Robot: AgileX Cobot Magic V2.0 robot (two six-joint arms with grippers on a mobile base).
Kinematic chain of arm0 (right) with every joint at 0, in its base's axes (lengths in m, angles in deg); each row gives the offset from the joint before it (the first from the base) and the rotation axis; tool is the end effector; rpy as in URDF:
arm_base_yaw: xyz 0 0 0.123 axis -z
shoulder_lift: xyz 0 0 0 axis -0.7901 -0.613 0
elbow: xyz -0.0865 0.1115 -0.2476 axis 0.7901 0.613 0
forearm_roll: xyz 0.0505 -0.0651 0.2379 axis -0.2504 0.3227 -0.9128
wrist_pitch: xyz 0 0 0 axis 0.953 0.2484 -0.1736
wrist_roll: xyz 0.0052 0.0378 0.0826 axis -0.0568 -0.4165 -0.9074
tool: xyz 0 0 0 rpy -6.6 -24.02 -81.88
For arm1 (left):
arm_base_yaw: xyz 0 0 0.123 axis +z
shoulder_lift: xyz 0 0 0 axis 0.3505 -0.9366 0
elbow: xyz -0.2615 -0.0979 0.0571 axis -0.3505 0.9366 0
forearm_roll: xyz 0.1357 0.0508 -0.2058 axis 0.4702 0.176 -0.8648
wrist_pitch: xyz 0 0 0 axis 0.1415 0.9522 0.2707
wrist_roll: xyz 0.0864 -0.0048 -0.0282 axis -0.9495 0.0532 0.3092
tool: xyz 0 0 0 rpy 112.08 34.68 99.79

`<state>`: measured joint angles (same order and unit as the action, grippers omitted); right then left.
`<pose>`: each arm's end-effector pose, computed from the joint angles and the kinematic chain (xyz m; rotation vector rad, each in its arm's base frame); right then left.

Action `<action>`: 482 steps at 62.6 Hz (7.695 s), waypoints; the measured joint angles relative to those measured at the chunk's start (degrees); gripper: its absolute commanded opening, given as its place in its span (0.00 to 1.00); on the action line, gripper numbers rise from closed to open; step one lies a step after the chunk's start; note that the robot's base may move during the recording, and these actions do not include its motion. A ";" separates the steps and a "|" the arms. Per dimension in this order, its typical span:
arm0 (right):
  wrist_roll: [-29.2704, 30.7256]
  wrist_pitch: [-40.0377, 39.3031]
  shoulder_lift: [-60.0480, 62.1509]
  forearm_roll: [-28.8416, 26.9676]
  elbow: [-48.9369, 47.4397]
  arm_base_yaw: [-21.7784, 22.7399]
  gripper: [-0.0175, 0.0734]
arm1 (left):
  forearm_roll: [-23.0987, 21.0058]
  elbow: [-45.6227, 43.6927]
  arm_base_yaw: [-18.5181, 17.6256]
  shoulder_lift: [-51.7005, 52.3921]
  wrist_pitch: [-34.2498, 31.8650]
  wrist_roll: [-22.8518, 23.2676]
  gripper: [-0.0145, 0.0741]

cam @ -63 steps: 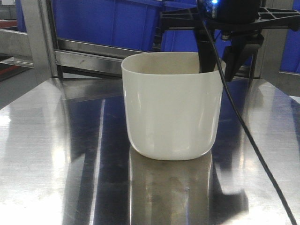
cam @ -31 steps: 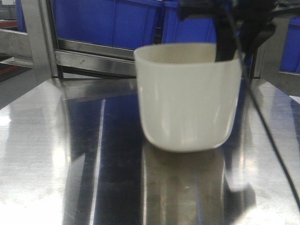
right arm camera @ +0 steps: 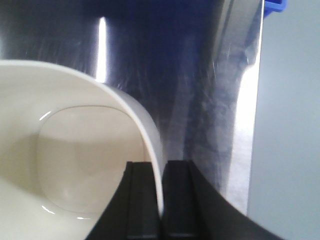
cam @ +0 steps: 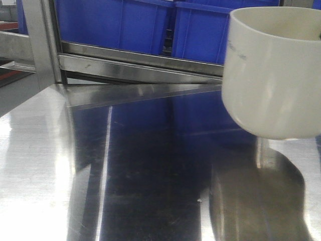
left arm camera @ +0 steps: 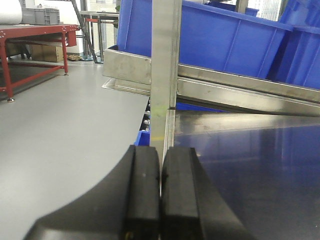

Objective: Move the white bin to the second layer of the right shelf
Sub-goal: 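Lift the white bin off the table with the right gripper, then turn the base away from the table holding the bin in the right gripper, then drive along the yellow-lined aisle past the blue-crate shelves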

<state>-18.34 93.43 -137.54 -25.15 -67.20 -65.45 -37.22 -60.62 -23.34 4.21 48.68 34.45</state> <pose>0.2370 0.0558 0.3307 -0.1056 2.4997 0.1575 0.0561 -0.0032 0.2054 0.0105 1.5449 -0.0749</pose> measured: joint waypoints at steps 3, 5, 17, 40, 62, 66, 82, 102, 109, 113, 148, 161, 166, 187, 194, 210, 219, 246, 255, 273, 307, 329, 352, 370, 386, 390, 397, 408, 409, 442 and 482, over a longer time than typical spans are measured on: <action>2.43 -1.26 1.87 -1.56 2.51 2.02 0.24 | 0.00 0.00 0.00 0.00 0.00 0.00 0.26; 3.80 -1.74 3.40 -2.18 3.89 3.18 0.24 | 0.00 0.00 0.00 0.00 0.00 0.00 0.26; 5.97 -4.23 12.68 -2.83 12.36 11.00 0.24 | 0.00 0.00 0.00 0.00 0.00 0.00 0.26; 4.73 -8.55 32.39 -1.71 24.20 13.03 0.24 | 0.00 0.00 0.00 0.00 0.00 0.00 0.26; 4.10 -8.18 49.63 0.64 30.15 13.03 0.24 | 0.00 0.00 0.00 0.00 0.00 0.00 0.26; 4.10 -8.18 51.37 0.64 30.15 13.03 0.24 | 0.00 0.00 0.00 0.00 0.00 0.00 0.26; 4.10 -7.68 52.37 0.64 30.18 13.03 0.24 | 0.00 0.00 0.00 0.00 0.00 0.00 0.26; 4.07 -7.68 52.41 0.64 30.18 13.03 0.24 | 0.00 0.00 0.00 0.00 0.00 0.00 0.26; 4.07 -7.68 52.50 0.64 30.18 13.03 0.24 | 0.00 0.00 0.00 0.00 0.00 0.00 0.26; 4.07 -7.68 52.50 0.64 30.18 13.03 0.24 | 0.00 0.00 0.00 0.00 0.00 0.00 0.26; 3.97 -7.68 52.50 0.64 30.18 13.03 0.24 | 0.00 0.00 0.00 0.00 0.00 0.00 0.26; 3.97 -7.68 52.50 0.64 30.18 13.03 0.24 | 0.00 0.00 0.00 0.00 0.00 0.00 0.26; 3.97 -7.68 52.50 0.64 30.18 13.03 0.24 | 0.00 0.00 0.00 0.00 0.00 0.00 0.26; 3.97 -7.68 52.50 0.64 30.18 13.03 0.24 | 0.00 0.00 0.00 0.00 0.00 0.00 0.26; 3.97 -7.68 52.50 0.64 30.18 13.03 0.24 | 0.00 0.00 0.00 0.00 0.00 0.00 0.26; 3.97 -7.68 52.50 0.68 30.18 13.03 0.24 | 0.00 0.00 0.00 0.00 0.00 0.00 0.26; 3.97 -7.68 52.50 0.68 30.18 13.03 0.24 | 0.00 0.00 0.00 0.00 0.00 0.00 0.26; 3.97 -7.59 52.50 0.68 30.18 13.03 0.24 | 0.00 0.00 0.00 0.00 0.00 0.00 0.26; 3.97 -7.59 52.50 0.68 30.18 13.03 0.24 | 0.00 0.00 0.00 0.00 0.00 0.00 0.26; 3.97 -7.59 52.50 0.68 30.18 13.03 0.24 | 0.00 0.00 0.00 0.00 0.00 0.00 0.26; 3.97 -7.59 52.50 0.68 30.18 13.03 0.24 | 0.00 0.00 0.00 0.00 0.00 0.00 0.26; 3.97 -7.59 52.50 0.68 30.18 13.03 0.24 | 0.00 0.00 0.00 0.00 0.00 0.00 0.26; 3.97 -7.59 52.50 0.68 30.18 13.03 0.24 | 0.00 0.00 0.00 0.00 0.00 0.00 0.26; 3.97 -7.59 52.50 0.68 30.18 13.03 0.24 | 0.00 0.00 0.00 0.00 0.00 0.00 0.26; 3.97 -7.59 52.50 0.68 30.18 13.03 0.24 | 0.00 0.00 0.00 0.00 0.00 0.00 0.26; 3.97 -7.59 52.50 0.68 30.18 13.03 0.24 | 0.00 0.00 0.00 0.00 0.00 0.00 0.26; 3.97 -7.57 52.50 0.68 30.18 13.03 0.24 | 0.00 0.00 0.00 0.00 0.00 0.00 0.26; 3.97 -7.46 52.54 0.68 30.18 13.03 0.24 | 0.00 0.00 0.00 0.00 0.00 0.00 0.26; 3.97 -7.46 52.54 0.68 30.18 13.03 0.24 | 0.00 0.00 0.00 0.00 0.00 0.00 0.26; 3.97 -7.46 52.54 0.68 30.18 13.03 0.24 | 0.00 0.00 0.00 0.00 0.00 0.00 0.26; 3.97 -7.46 52.54 0.68 30.18 13.03 0.24 | 0.00 0.00 0.00 0.00 0.00 0.00 0.26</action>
<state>-14.36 85.96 -85.00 -24.48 -37.02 -52.42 -37.22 -60.62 -23.34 4.21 48.68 34.45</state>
